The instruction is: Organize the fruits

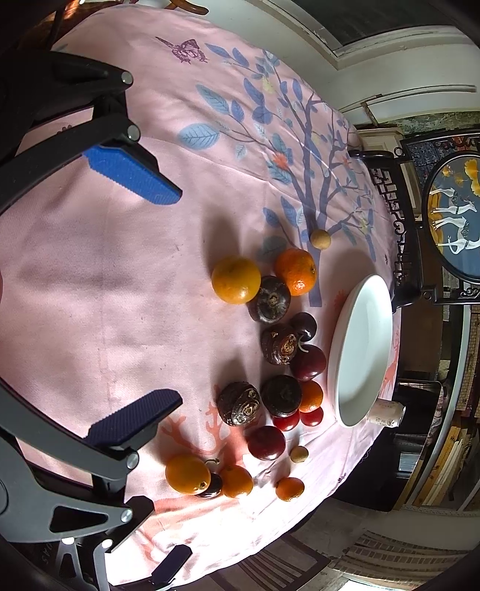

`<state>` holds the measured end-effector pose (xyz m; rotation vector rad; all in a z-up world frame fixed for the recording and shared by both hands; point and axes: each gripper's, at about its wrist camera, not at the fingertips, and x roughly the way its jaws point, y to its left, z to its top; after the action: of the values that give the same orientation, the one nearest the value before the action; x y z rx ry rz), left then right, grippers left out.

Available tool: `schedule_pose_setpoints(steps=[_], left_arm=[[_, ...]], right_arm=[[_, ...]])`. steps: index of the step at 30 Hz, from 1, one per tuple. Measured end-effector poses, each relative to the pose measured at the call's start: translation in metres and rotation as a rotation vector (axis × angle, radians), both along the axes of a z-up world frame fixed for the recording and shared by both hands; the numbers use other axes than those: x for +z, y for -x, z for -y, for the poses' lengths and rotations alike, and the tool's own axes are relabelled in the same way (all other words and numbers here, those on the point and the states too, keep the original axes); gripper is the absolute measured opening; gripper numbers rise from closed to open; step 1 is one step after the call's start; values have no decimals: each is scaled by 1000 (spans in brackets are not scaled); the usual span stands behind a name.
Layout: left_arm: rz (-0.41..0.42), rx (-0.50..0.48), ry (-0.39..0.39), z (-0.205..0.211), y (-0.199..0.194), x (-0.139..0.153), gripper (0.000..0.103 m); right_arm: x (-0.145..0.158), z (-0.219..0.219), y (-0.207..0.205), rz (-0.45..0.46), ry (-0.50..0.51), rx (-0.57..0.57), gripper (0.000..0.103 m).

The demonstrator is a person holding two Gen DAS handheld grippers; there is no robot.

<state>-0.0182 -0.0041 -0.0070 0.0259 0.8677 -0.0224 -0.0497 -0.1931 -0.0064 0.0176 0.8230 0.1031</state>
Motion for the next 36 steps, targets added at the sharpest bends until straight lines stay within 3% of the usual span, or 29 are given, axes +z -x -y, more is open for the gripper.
schedule_pose_setpoints(steps=[36], left_arm=[[-5, -8, -1, 2, 2, 0, 101]], right_arm=[[0, -6, 0, -1, -4, 16, 102]])
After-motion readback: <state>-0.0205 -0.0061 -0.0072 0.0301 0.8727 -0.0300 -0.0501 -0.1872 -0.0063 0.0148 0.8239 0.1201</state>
